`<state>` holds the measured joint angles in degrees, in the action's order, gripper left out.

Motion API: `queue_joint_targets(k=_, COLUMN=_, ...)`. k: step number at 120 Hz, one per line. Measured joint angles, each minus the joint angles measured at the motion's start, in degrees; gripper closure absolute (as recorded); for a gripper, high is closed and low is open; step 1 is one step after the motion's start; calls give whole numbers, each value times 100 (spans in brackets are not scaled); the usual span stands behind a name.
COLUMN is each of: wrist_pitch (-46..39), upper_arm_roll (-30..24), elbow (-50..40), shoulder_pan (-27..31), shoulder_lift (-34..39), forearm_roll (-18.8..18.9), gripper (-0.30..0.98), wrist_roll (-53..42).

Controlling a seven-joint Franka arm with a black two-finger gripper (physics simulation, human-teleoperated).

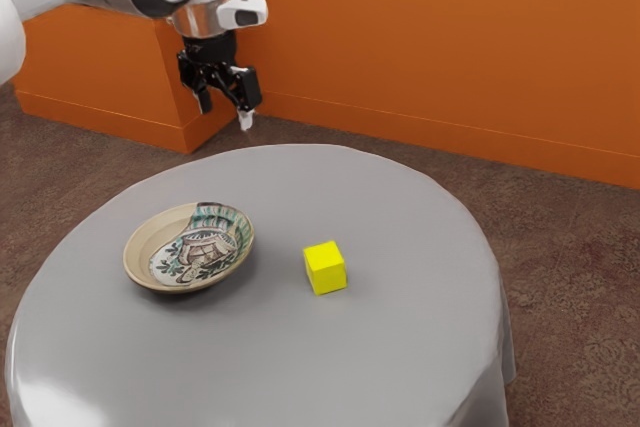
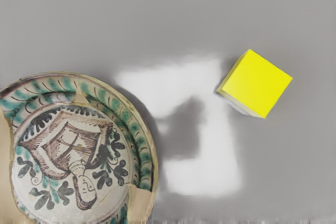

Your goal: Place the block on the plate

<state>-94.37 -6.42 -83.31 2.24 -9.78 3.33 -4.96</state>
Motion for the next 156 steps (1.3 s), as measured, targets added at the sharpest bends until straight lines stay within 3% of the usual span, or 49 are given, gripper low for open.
queue_joint_targets(k=16, wrist_pitch=73, upper_arm_roll=215, elbow=-109, shoulder_pan=-277, shoulder_lift=-31, forearm_roll=9, gripper=0, wrist_roll=-20)
queue_joint_targets(k=40, wrist_pitch=-517, upper_arm_roll=1034, elbow=-1096, shoulder_pan=-1507, shoulder_lift=-203, forearm_roll=-45, gripper=0, wrist_roll=114)
queue_joint_targets(k=58, wrist_pitch=-995, upper_arm_roll=1885, elbow=-1153, shoulder_pan=-2557, shoulder_lift=-695, forearm_roll=-277, gripper=0, wrist_roll=548)
queue_joint_targets(k=75, wrist_pitch=-1288, upper_arm_roll=2579, elbow=-580, shoulder_pan=-3074, shoulder_lift=-1546, forearm_roll=-912, gripper=0, wrist_roll=1161)
queue_joint_targets(k=92, wrist_pitch=-1482, upper_arm_roll=3140, elbow=-381, shoulder_pan=-3414, shoulder_lift=-1936, forearm_roll=-1511, gripper=0, wrist_roll=1988)
queue_joint_targets(k=110, wrist_pitch=-1772, upper_arm_roll=4179, elbow=-376, shoulder_pan=-4159, shoulder_lift=-2508, forearm_roll=-2392, gripper=0, wrist_roll=2822)
queue_joint_targets(k=130, wrist_pitch=-2062, upper_arm_roll=4320, elbow=-622, shoulder_pan=-4285, shoulder_lift=-2682, forearm_roll=-2820, gripper=0, wrist_roll=3540)
queue_joint_targets(k=156, wrist_pitch=-2444, upper_arm_roll=4260, elbow=-679, shoulder_pan=-4256, shoulder_lift=-2908, forearm_roll=-2781, gripper=0, wrist_roll=4201)
